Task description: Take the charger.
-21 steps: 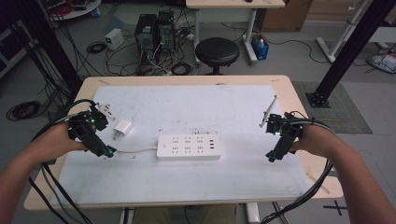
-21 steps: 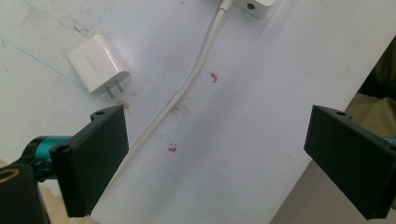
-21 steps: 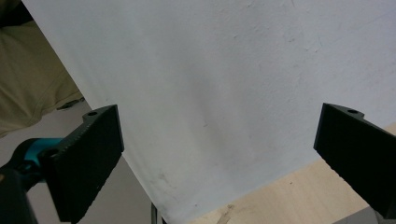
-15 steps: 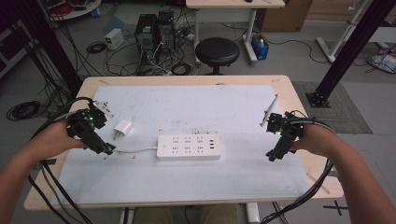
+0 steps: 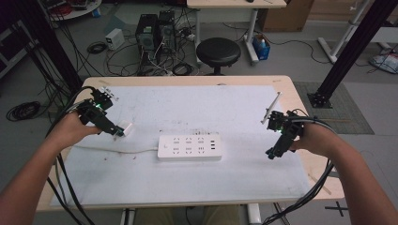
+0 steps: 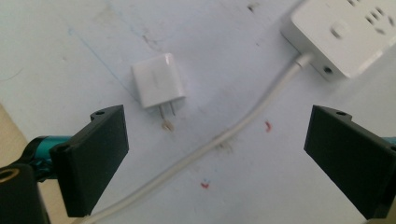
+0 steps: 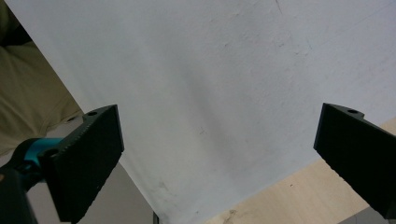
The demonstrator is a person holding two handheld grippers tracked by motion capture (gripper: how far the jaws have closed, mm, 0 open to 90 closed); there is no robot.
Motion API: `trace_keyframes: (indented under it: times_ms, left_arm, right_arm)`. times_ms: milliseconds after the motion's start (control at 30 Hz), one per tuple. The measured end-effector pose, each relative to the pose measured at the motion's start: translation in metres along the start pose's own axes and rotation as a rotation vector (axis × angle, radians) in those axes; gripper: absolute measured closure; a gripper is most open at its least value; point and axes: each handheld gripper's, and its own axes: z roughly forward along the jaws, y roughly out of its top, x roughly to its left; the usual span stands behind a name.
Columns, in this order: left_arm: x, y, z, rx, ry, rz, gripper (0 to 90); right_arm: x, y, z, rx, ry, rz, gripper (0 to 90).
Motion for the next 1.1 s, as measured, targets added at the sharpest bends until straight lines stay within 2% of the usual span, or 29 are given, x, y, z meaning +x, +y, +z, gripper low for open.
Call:
trace_keyframes:
  times_ms: [100,400,667,867,1000,1033,1100]
  left_arm:
    - [0.007,0.005,0.008,-0.020,0.004,-0.063,6.3]
    - [0.023,0.015,0.032,-0.046,0.061,-0.171,6.3]
    - [0.031,0.015,0.058,-0.024,0.053,-0.200,6.3]
    - [0.035,0.014,0.077,-0.003,0.063,-0.218,7.2]
    - [0.037,0.009,0.091,0.009,0.055,-0.239,7.6]
    - [0.037,0.008,0.094,0.009,0.052,-0.244,9.2]
    - [0.038,0.007,0.098,0.013,0.051,-0.242,10.3]
  right_arm:
    - [0.000,0.001,0.000,-0.010,-0.004,0.005,0.8]
    - [0.003,0.004,0.004,-0.012,0.002,0.003,0.8]
    - [0.004,0.008,0.007,-0.002,0.007,-0.003,0.8]
    - [0.003,0.011,0.010,0.004,0.010,-0.013,0.8]
    - [0.003,0.010,0.012,0.004,0.015,-0.013,0.8]
    - [0.003,0.010,0.013,0.003,0.018,0.001,0.8]
    - [0.003,0.010,0.013,0.002,0.019,0.001,0.8]
